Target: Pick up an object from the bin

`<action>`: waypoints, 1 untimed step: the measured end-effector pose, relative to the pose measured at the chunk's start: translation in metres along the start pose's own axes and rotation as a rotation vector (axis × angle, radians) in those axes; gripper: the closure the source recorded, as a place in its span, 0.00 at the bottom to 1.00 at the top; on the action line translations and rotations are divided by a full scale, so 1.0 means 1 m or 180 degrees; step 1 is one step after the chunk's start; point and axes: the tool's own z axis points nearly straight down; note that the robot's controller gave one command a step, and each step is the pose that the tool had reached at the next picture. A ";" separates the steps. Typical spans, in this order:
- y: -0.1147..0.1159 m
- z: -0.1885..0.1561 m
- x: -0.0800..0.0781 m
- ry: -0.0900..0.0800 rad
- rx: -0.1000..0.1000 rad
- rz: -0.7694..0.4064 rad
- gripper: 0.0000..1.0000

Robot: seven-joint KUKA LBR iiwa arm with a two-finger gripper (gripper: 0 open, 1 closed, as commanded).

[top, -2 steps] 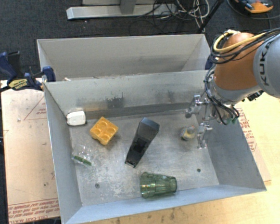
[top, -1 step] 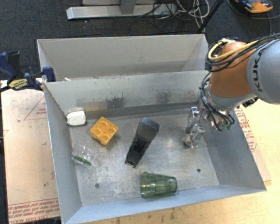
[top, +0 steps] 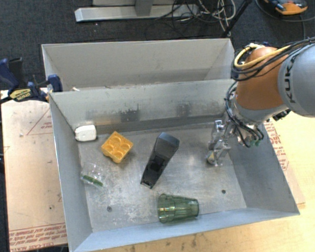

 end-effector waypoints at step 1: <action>0.000 0.000 0.000 0.0000 0.0000 0.0000 1.00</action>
Offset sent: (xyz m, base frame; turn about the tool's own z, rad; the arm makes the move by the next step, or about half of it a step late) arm -0.0228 -0.0241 -0.0009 -0.3403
